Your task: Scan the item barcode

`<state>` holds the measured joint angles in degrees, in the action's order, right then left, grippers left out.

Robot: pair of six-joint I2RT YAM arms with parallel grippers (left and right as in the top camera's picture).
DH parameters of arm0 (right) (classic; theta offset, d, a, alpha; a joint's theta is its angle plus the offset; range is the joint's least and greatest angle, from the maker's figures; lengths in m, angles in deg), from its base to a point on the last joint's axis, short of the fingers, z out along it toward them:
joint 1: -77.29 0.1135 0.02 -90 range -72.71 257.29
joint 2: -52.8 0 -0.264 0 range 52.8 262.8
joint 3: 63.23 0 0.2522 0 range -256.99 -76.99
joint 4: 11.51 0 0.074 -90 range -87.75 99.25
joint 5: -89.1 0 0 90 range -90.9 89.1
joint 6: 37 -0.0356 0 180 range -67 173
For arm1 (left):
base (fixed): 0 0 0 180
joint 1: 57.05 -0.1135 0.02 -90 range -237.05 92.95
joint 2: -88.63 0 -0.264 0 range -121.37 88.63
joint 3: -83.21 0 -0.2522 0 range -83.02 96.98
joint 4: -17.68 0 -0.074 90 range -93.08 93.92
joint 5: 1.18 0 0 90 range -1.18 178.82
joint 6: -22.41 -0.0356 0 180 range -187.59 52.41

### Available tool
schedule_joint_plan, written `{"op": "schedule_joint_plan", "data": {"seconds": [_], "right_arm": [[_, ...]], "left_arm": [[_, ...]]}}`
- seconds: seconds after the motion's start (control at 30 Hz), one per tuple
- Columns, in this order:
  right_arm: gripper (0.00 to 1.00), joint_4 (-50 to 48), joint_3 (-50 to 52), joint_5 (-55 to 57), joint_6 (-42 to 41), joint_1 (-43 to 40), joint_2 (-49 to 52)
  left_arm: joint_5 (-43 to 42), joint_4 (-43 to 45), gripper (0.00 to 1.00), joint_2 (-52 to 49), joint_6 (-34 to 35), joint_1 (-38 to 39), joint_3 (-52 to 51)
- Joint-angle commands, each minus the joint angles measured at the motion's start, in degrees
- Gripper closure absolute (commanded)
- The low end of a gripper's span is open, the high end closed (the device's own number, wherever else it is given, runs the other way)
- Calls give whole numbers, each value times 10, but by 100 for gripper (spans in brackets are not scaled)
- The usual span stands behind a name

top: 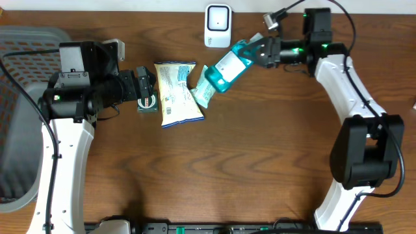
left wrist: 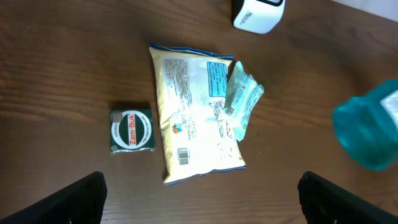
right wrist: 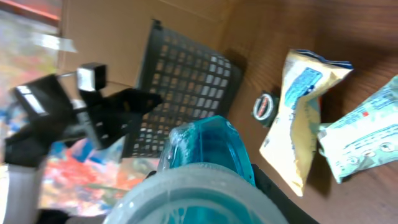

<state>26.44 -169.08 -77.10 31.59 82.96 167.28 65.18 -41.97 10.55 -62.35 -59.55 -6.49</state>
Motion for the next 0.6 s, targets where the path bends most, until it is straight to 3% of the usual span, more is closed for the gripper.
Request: {"op": "schedule_joint_plan", "data": {"seconds": [0.0, 0.33, 0.57], "right_arm": [[99, -22, -18, 31, 7, 30, -3], [99, -148, -18, 329, 7, 73, -3], [99, -163, -18, 595, 88, 109, -2]], "left_arm": [[4, 0, 2, -2, -9, 1, 1], [4, 0, 2, -2, -9, 1, 1], [4, 0, 2, -2, -9, 1, 1]]}}
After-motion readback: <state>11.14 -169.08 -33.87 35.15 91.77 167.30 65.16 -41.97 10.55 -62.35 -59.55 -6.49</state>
